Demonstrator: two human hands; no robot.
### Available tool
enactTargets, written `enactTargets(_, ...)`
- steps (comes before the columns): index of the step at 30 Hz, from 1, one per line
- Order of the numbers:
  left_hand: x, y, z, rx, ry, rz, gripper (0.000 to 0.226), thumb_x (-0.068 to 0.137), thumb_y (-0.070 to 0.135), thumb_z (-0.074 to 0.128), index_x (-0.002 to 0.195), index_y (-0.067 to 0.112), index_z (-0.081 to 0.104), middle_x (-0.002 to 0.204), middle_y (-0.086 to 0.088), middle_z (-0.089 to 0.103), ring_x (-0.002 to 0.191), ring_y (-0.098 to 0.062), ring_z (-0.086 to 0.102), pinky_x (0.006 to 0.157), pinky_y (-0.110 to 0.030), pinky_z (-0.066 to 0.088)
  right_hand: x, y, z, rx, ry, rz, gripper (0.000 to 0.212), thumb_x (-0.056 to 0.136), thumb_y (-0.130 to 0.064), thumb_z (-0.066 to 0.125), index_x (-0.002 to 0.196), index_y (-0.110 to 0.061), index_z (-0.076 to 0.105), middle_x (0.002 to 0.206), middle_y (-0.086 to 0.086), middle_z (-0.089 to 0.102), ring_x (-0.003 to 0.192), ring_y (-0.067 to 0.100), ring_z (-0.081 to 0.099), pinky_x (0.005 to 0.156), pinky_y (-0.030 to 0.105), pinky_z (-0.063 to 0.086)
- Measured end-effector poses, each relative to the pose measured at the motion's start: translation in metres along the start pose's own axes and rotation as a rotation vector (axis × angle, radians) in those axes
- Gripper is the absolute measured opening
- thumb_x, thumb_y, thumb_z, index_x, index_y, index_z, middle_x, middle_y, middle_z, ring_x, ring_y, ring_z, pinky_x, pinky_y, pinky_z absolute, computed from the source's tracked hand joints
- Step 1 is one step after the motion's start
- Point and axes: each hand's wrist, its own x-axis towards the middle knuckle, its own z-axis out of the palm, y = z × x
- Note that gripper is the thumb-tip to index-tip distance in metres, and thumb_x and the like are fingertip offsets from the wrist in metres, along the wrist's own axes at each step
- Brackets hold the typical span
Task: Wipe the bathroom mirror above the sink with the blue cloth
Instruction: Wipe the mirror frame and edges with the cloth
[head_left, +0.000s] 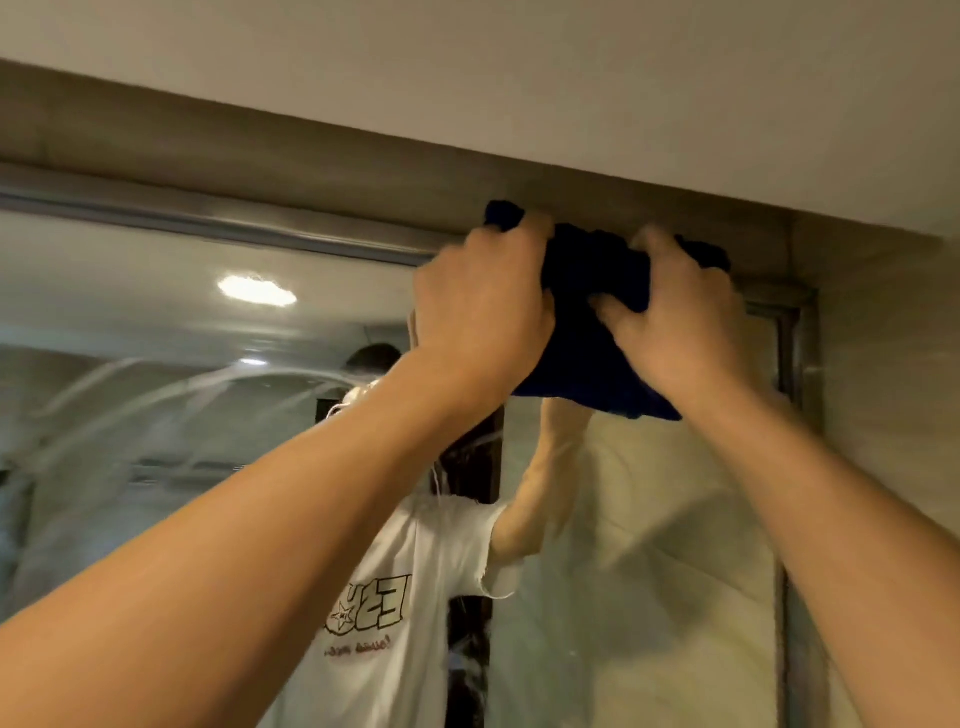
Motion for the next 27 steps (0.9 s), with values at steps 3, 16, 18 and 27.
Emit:
enactTargets(3,0.001,-0.002,0.001,-0.016,0.004,0.034,0.042,0.093,0.027,0.056,0.135,0.03,0.047,0.109,-0.007,0.065,0.097,-0.036,0.062,0.062,-0.037,0.033,-0.002,-0.004,0.0,-0.015,0.022,0.034,0.033,0.091,-0.033,0.062,0.117,-0.021,0.046,0.102,0.013,0.064,0.092,0.04,0.062,0.068,0.045,0.053)
enactTargets(16,-0.006,-0.019,-0.001,-0.035,0.09,-0.058,0.044,0.087,0.023,0.061,0.129,0.026,0.052,0.095,-0.018,0.066,0.085,-0.045,0.06,0.061,-0.04,0.038,0.0,-0.016,0.004,-0.059,-0.008,-0.077,0.042,0.095,-0.037,0.057,0.133,-0.027,0.041,0.102,0.006,0.065,0.091,0.031,0.064,0.06,0.035,0.043)
enactTargets(18,-0.003,0.003,0.009,-0.019,0.073,-0.036,0.041,0.089,0.023,0.058,0.13,0.025,0.049,0.096,-0.017,0.065,0.086,-0.044,0.06,0.061,-0.039,0.036,0.002,0.006,-0.004,-0.04,-0.009,-0.044,0.041,0.095,-0.036,0.057,0.131,-0.026,0.042,0.097,0.005,0.063,0.089,0.032,0.064,0.061,0.035,0.046)
enactTargets(27,0.011,0.111,0.059,0.012,-0.024,0.071,0.042,0.095,0.022,0.051,0.136,0.025,0.04,0.107,-0.008,0.061,0.092,-0.036,0.062,0.061,-0.037,0.033,0.004,0.102,-0.032,-0.116,-0.004,0.219,0.036,0.094,-0.028,0.056,0.127,-0.022,0.041,0.113,0.012,0.062,0.101,0.039,0.061,0.066,0.038,0.043)
